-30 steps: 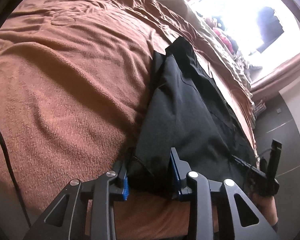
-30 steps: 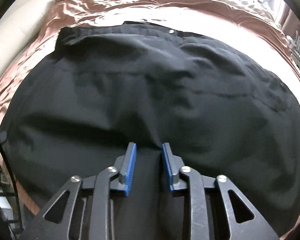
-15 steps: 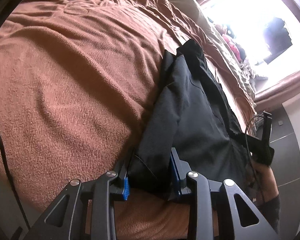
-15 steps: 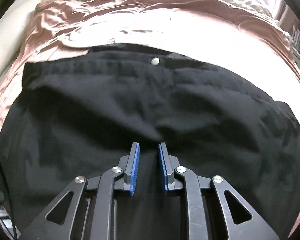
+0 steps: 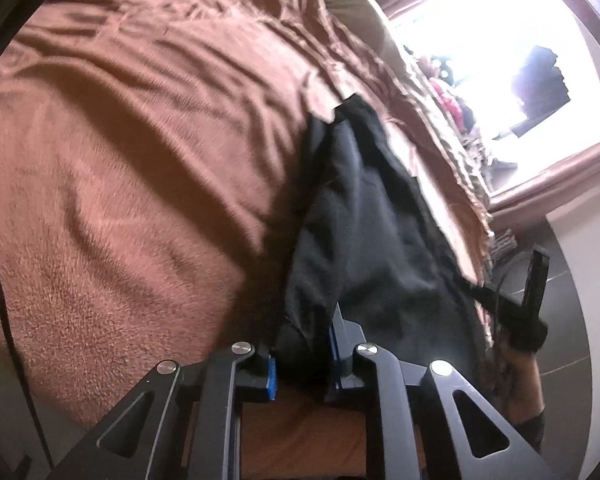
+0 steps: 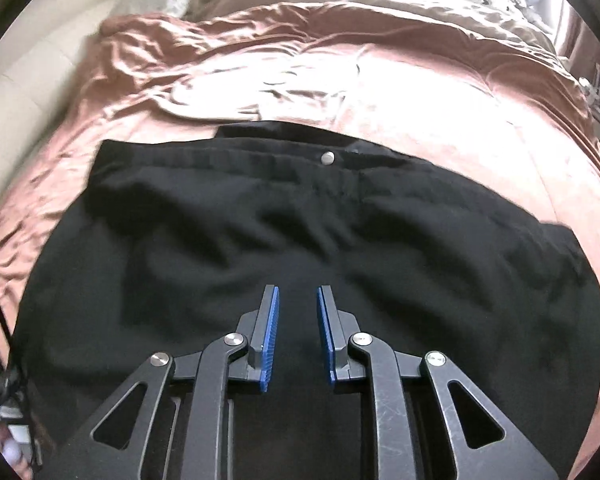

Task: Fold large clothes
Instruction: 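Lift the folded jacket off the bed with both tools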

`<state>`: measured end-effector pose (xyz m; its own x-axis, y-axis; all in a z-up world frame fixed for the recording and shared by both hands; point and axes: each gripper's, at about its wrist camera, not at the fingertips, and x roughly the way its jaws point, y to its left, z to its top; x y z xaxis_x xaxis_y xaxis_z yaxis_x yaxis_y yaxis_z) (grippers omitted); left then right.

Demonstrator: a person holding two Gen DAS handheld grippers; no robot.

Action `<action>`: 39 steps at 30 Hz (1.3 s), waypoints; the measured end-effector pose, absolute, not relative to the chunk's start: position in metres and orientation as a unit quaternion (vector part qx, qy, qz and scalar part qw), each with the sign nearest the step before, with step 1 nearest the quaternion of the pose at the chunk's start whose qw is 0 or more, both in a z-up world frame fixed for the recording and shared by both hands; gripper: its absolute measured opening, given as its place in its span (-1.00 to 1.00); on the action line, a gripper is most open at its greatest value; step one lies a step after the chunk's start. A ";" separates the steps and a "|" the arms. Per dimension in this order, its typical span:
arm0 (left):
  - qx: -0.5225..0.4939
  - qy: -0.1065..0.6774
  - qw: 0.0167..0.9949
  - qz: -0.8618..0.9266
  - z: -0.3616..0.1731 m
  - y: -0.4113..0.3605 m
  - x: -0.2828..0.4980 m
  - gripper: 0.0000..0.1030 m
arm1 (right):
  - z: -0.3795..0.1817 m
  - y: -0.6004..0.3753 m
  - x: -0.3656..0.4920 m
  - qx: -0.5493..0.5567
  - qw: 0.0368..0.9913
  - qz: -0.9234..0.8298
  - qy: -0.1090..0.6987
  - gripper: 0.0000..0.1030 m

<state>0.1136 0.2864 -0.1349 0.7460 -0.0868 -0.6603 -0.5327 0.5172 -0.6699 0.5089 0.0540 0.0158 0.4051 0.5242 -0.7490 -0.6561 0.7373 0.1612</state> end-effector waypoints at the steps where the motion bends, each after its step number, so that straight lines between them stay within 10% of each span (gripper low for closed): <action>1: -0.470 0.317 0.814 0.130 -0.127 0.285 0.112 -0.66 | 0.016 0.044 0.501 -0.069 0.831 0.363 0.416 -0.69; 39: -0.306 0.261 0.911 -0.092 0.081 0.116 0.254 -0.78 | -0.039 -0.142 0.405 0.103 0.812 0.423 0.388 -0.63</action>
<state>0.2541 0.1161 0.0813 0.8474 -0.3267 -0.4186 0.0073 0.7954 -0.6060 0.4049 -0.1419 -0.0388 0.3409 0.7666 -0.5441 -0.6070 0.6215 0.4953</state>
